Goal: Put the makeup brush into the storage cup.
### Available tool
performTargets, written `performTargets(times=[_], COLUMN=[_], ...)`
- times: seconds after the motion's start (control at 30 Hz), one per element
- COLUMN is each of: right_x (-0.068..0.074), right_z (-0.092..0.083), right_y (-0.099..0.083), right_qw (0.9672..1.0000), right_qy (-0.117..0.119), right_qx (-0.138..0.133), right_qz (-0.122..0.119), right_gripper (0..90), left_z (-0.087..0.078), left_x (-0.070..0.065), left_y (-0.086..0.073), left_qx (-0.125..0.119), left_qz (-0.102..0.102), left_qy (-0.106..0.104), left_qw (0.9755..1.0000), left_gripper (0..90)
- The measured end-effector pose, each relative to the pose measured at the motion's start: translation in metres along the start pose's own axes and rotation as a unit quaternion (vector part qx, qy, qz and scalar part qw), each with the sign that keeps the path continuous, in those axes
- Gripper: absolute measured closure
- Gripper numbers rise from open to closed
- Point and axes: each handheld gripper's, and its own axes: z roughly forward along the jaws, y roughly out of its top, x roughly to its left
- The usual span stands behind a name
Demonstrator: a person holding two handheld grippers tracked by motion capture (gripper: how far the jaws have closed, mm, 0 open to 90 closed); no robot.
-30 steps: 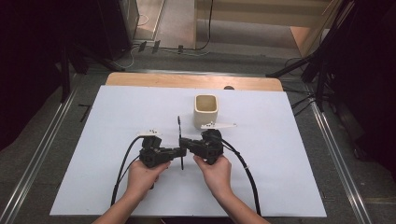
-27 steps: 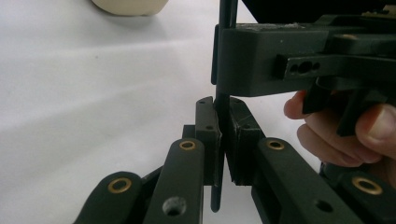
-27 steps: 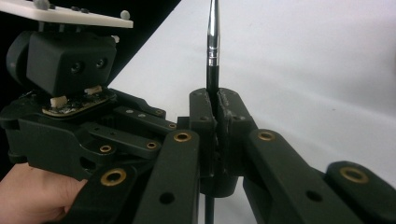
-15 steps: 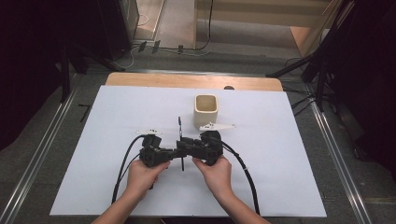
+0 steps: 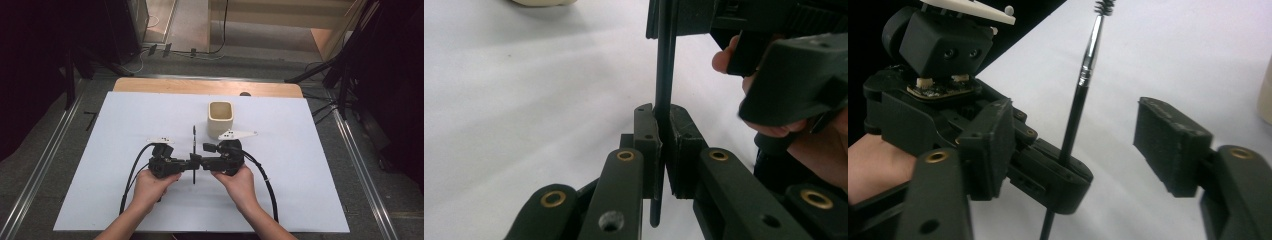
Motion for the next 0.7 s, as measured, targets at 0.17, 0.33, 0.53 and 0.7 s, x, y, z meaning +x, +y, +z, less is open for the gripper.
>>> performTargets(times=[0.17, 0.33, 0.53, 0.7], right_x=[-0.004, -0.007, -0.011, -0.012], right_z=[-0.005, -0.010, -0.013, -0.010], right_y=[0.002, 0.003, 0.004, 0.003], right_qw=[0.9999, 0.9995, 0.9968, 0.9948], right_qy=[0.016, 0.030, 0.078, 0.101], right_qx=[-0.002, -0.006, -0.014, -0.012], right_qz=[0.001, -0.002, 0.001, 0.005], right_gripper=[26.5, 26.3, 27.0, 29.8], left_z=[-0.001, -0.002, -0.005, -0.005], left_x=[0.001, -0.001, -0.001, 0.000], left_y=[0.001, 0.002, 0.003, 0.003], left_qx=[0.007, 0.009, 0.014, 0.012], left_qz=[0.004, 0.010, 0.027, 0.033], left_qy=[-0.009, -0.017, -0.040, -0.056], left_qw=[0.9999, 0.9998, 0.9987, 0.9978], left_gripper=[85.3, 85.3, 85.2, 85.2])
